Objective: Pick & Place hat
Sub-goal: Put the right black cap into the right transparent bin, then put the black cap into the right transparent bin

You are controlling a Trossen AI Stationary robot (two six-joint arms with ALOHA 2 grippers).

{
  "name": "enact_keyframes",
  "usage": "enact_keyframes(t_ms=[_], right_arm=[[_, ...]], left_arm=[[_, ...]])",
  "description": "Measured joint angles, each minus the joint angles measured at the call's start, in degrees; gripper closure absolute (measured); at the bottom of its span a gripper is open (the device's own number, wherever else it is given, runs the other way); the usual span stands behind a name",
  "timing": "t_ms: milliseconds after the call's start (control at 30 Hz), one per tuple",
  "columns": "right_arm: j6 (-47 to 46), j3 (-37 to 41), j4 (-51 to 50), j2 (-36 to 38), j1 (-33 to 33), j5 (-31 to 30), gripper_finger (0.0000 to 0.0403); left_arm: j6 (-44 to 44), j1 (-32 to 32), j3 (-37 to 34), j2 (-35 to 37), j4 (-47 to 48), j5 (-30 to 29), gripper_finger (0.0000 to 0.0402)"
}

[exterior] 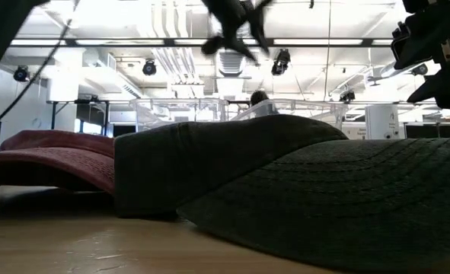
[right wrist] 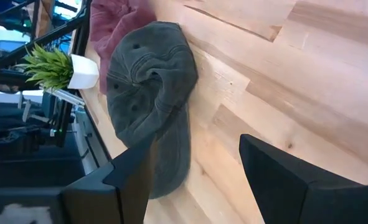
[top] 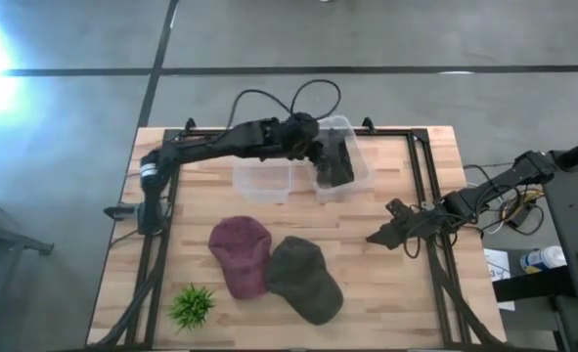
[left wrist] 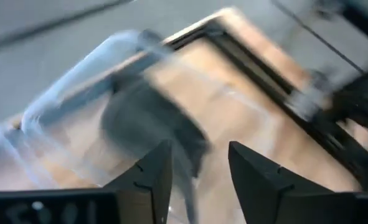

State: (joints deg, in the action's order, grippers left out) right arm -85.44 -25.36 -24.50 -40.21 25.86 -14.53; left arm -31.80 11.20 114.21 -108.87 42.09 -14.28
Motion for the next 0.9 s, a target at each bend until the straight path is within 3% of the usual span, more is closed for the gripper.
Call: enact_keyframes(t_ms=[133,233,367,567,767,900], right_arm=[[-2.5,0.2,1.3,-2.3,0.0,5.1,0.0174],[-3.6,0.9,5.2,-5.7,0.0,9.2,0.0174],[-5.0,1.7,13.3,-12.4,0.0,13.3,0.0174],[-8.4,1.8,26.7,-24.3,1.2,19.4,0.0174],[-17.5,0.7,44.2,-38.1,6.0,19.0,0.0174],[-25.1,-3.6,46.8,-45.7,10.7,17.0,0.0174]], left_arm=[[13.0,-6.1,0.0,4.6,1.9,5.4,0.0247],[18.1,-11.3,-0.5,6.0,5.2,7.2,0.0247],[17.8,-16.8,-4.2,6.1,6.9,7.3,0.0246],[14.1,-21.4,-16.5,6.0,3.9,7.3,0.0246],[13.4,-23.1,-30.2,5.9,-7.5,10.8,0.0246],[14.0,-23.9,-36.6,5.9,-12.1,14.8,0.0246]])
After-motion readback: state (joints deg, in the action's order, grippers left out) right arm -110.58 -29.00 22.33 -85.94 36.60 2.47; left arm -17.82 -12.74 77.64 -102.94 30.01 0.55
